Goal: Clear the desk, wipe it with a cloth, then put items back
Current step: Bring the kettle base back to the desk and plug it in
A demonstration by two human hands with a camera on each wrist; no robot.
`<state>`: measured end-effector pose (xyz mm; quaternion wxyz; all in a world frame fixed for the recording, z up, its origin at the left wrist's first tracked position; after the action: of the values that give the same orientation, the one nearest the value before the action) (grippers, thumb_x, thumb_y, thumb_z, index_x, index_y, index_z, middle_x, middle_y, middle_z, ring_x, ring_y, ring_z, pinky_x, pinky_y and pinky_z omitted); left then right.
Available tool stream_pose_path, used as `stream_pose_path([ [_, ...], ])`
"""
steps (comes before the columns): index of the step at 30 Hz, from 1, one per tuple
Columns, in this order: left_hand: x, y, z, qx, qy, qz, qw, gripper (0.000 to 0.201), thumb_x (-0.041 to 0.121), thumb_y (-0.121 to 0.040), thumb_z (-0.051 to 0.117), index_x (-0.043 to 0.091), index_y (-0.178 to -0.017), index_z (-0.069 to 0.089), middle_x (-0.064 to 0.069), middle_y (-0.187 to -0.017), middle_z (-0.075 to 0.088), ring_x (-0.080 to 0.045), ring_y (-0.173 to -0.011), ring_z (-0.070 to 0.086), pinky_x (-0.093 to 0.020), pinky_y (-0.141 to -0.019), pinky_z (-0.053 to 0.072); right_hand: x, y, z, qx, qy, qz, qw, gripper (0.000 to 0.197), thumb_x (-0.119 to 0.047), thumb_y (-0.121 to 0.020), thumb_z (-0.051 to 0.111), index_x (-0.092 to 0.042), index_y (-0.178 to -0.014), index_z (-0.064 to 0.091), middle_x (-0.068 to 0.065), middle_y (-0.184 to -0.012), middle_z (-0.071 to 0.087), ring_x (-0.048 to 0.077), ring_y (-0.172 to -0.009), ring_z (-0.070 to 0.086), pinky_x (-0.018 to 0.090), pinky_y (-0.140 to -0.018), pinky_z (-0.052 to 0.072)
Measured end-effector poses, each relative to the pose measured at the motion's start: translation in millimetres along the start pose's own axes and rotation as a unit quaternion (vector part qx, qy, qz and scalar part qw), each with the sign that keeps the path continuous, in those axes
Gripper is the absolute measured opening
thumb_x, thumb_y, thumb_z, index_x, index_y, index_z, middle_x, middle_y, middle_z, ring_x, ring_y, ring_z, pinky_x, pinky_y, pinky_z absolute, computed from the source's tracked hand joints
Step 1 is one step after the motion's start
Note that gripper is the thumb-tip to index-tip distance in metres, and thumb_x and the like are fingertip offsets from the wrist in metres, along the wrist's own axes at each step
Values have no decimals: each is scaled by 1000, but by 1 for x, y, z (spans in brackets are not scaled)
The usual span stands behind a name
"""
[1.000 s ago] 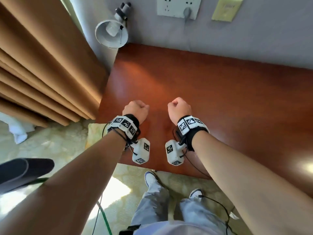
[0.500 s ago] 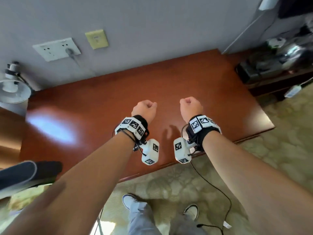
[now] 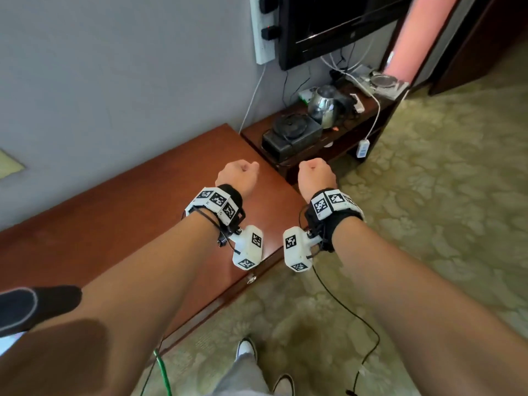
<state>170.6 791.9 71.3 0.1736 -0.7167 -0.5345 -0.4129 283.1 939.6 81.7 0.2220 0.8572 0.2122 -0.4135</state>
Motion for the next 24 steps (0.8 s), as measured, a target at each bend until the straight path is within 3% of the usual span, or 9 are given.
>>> stream_pose_path([
  [7, 73, -62, 74, -25, 14, 26, 999, 32, 55, -85, 48, 29, -80, 65, 1, -94, 75, -25, -94, 70, -40, -91, 55, 9, -85, -50, 27, -17, 23, 999, 20, -31, -100, 46, -21, -108, 62, 6, -120, 66, 32, -116, 55, 38, -97, 42],
  [10, 93, -102, 100, -28, 31, 20, 999, 33, 60, -77, 46, 31, -77, 61, 1, -96, 75, -26, -95, 70, -41, -92, 55, 4, -132, -59, 29, -12, 30, 999, 25, -31, -99, 46, -20, -113, 63, 7, -121, 65, 32, -116, 55, 39, -99, 44],
  [16, 132, -187, 134, -40, 8, 11, 999, 32, 49, -94, 49, 24, -89, 68, -2, -100, 74, -27, -99, 68, -40, -94, 53, -16, -228, -61, 0, 12, 39, 999, 29, -33, -96, 49, -25, -122, 60, 6, -122, 65, 30, -111, 58, 41, -98, 47],
  [24, 180, -272, 165, -26, 5, 1, 1000, 31, 49, -91, 48, 25, -88, 66, 2, -91, 73, -26, -92, 68, -39, -91, 53, -37, -338, -75, -14, 30, 12, 999, 27, -29, -99, 50, -21, -123, 58, 7, -122, 64, 30, -112, 57, 37, -95, 46],
])
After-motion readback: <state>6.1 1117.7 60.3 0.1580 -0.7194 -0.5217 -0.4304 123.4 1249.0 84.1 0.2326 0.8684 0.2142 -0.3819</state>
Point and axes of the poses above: each hand's wrist, its own y-axis away from the middle knuckle, its own z-axis out of the palm, x = y × z, the point moved 3 cm from there along -y, towards the middle knuckle
